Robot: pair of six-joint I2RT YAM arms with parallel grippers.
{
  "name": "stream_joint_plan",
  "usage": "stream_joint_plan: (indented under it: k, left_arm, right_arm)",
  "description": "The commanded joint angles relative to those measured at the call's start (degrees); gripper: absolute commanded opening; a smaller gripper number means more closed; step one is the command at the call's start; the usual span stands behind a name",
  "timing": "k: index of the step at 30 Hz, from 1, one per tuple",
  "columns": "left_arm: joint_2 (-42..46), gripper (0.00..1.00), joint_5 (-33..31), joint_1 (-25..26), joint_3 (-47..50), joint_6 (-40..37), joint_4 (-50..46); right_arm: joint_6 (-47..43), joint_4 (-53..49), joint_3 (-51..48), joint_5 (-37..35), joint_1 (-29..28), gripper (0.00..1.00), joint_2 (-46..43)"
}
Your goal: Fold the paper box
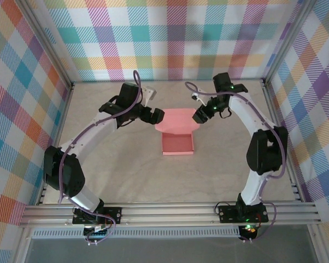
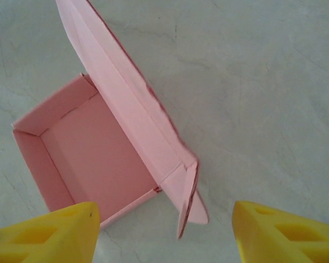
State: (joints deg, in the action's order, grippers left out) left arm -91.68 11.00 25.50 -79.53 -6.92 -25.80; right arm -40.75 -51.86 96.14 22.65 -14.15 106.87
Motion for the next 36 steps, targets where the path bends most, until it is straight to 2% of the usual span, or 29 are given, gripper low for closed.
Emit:
stream_joint_plan:
  k: [1, 5, 11, 13, 14, 15, 20, 24, 30, 36]
  left_arm:
    - [-0.57, 1.00, 1.56, -0.67, -2.17, -1.13, -2.24]
    - [-0.69, 1.00, 1.54, -0.88, -1.84, -1.16, -2.40]
    - [-0.63, 1.00, 2.88, -1.57, -1.50, -0.52, -2.09]
    - [-0.64, 1.00, 3.82, -1.85, -1.53, -0.09, -1.72]
    - [-0.56, 1.00, 4.14, -1.94, -1.56, 0.16, -1.57]
    - [-0.54, 1.00, 4.59, -2.03, -1.55, 0.43, -1.36]
    - [-0.08, 1.00, 6.22, -2.47, -1.45, 1.25, -0.67]
    - [0.02, 1.00, 6.40, -2.64, -1.28, 1.60, -0.74]
    - [0.10, 1.00, 6.32, -2.74, -1.27, 1.82, -1.09]
    - [-0.14, 1.00, 6.46, -2.86, -1.45, 1.71, -1.08]
  right_arm:
    - [-7.46, -7.71, 6.85, 3.41, 0.44, 0.61, 3.96]
    - [-9.61, -13.93, 13.27, 5.28, 0.44, 0.46, 9.09]
    - [-13.10, -18.46, 15.29, 7.68, 0.40, 0.44, 11.37]
    - [-13.22, -18.81, 15.40, 6.88, 0.35, 0.41, 11.84]
    - [-13.29, -18.91, 15.56, 6.14, 0.35, 0.28, 12.08]
    - [-13.07, -18.62, 15.79, 5.30, 0.35, 0.22, 12.26]
    - [-13.64, -17.66, 15.66, 3.96, 0.35, 0.23, 12.43]
    - [-13.76, -18.00, 16.86, 3.19, 0.35, 0.30, 13.99]
    - [-14.07, -18.91, 18.19, 3.03, 0.45, 0.28, 15.29]
    - [-13.64, -18.26, 18.21, 1.01, 0.53, 0.38, 15.56]
